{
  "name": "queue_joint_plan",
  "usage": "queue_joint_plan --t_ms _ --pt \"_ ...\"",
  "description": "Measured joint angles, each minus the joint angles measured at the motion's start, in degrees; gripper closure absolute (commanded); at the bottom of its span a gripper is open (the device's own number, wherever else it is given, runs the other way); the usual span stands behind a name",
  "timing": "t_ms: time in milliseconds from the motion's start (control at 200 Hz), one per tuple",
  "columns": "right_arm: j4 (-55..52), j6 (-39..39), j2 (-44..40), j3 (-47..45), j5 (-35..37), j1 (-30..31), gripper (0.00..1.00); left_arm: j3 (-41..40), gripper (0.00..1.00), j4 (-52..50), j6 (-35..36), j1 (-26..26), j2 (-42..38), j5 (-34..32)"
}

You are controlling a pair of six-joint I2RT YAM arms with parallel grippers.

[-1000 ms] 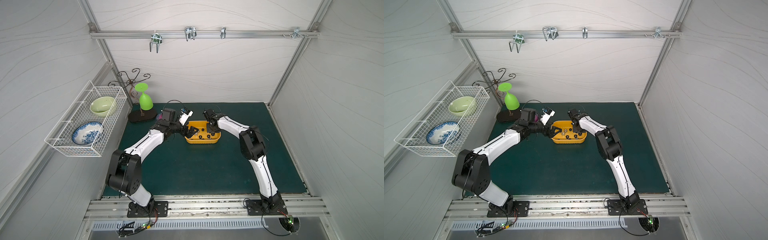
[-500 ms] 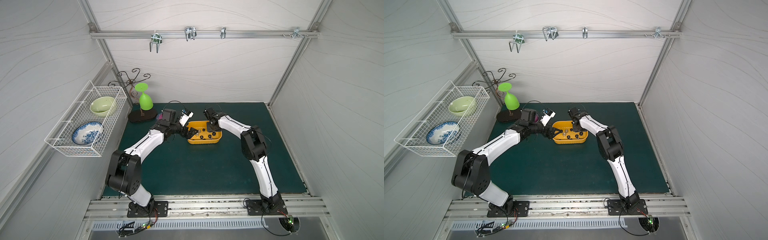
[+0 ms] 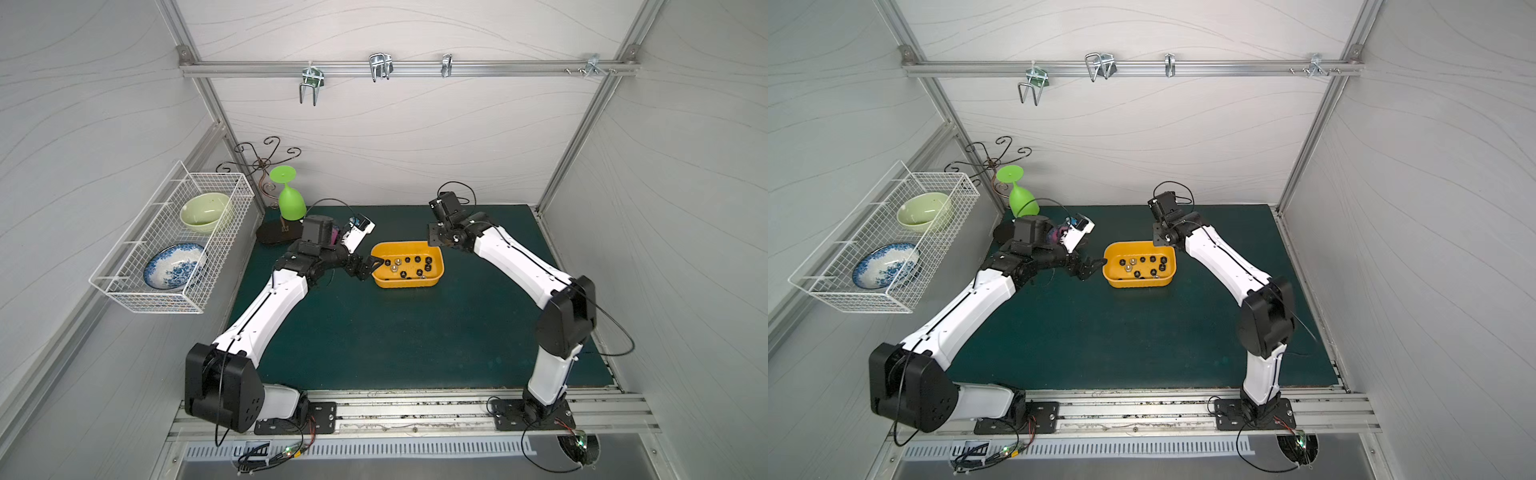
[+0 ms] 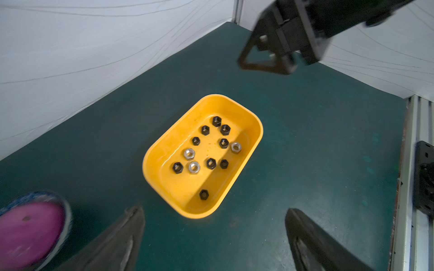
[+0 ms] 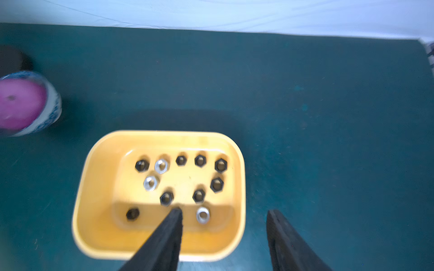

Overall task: Put the nuts on the desktop into the storage box
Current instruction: Reset both arms

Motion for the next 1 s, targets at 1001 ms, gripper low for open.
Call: queue_joint_plan --t_ms 1001 --pt "33.53 -34.56 -72.06 -82.23 -6.91 -8.72 0.01 -49.57 0.01 44.04 -13.81 10.78 -8.15 -23.30"
